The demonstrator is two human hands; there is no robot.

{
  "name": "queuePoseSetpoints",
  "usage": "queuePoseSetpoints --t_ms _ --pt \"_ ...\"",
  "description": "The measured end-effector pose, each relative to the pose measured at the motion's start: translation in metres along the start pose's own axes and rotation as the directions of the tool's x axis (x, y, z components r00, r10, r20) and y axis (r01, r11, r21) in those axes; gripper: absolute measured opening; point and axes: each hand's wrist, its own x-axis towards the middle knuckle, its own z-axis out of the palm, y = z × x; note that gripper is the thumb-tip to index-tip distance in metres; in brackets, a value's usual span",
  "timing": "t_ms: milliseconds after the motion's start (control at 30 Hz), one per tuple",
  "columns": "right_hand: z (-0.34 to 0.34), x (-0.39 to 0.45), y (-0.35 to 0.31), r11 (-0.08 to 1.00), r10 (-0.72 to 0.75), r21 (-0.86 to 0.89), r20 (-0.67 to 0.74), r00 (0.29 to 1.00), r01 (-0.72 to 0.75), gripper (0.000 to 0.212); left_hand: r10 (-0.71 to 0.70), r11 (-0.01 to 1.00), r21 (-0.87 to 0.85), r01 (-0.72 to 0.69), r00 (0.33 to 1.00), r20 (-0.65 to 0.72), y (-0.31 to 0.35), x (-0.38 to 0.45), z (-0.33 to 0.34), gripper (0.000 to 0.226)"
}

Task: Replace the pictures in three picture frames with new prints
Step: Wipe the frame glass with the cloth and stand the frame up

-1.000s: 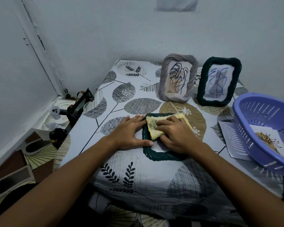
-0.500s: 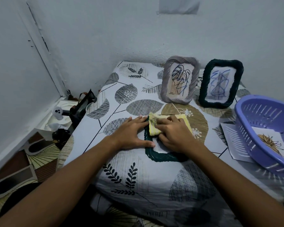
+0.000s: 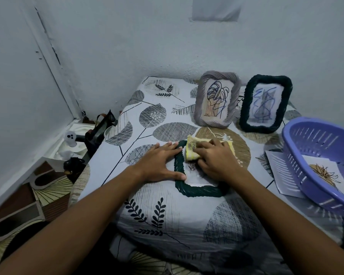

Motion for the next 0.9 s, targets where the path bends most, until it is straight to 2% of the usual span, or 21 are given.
queuePoseSetpoints --t_ms 133,300,367,467,600,733,833,900 --pt "0.000 -0.004 -0.008 0.986 -0.137 0.093 -0.010 0.990 0.138 0.062 0.029 1.000 0.005 -0.029 0.999 -0.014 -0.001 0.002 0.001 0.114" --pt "-0.008 -0.042 0.004 0.926 -0.333 0.181 -0.016 0.943 0.331 0.045 -0.003 1.000 0.027 0.003 1.000 0.004 -0.001 0.003 0.001 0.117" --pt "-0.010 -0.049 0.009 0.932 -0.325 0.161 -0.018 0.945 0.324 0.044 -0.006 1.000 0.019 0.006 1.000 0.010 0.000 0.002 0.001 0.115" --pt "-0.013 -0.039 0.013 0.974 -0.214 0.079 0.026 0.976 0.212 0.051 -0.009 1.000 0.013 0.009 1.000 0.017 0.001 0.001 0.000 0.119" --pt "-0.012 -0.008 0.001 0.996 -0.093 0.017 0.052 0.994 0.093 0.043 -0.011 1.000 0.005 0.011 1.000 0.005 0.002 0.001 0.000 0.112" --pt "-0.008 -0.003 -0.011 0.988 -0.144 0.067 0.044 0.989 0.141 0.052 0.013 1.000 0.008 -0.013 1.000 0.000 -0.001 0.002 0.002 0.117" --pt "-0.009 -0.015 -0.006 0.967 -0.216 0.146 0.049 0.975 0.207 0.048 0.005 1.000 0.002 -0.005 1.000 -0.007 -0.001 0.003 0.003 0.119" --pt "-0.009 -0.017 -0.005 0.973 -0.205 0.115 0.045 0.978 0.198 0.050 0.003 1.000 -0.005 -0.003 1.000 -0.011 -0.001 0.003 0.003 0.119"
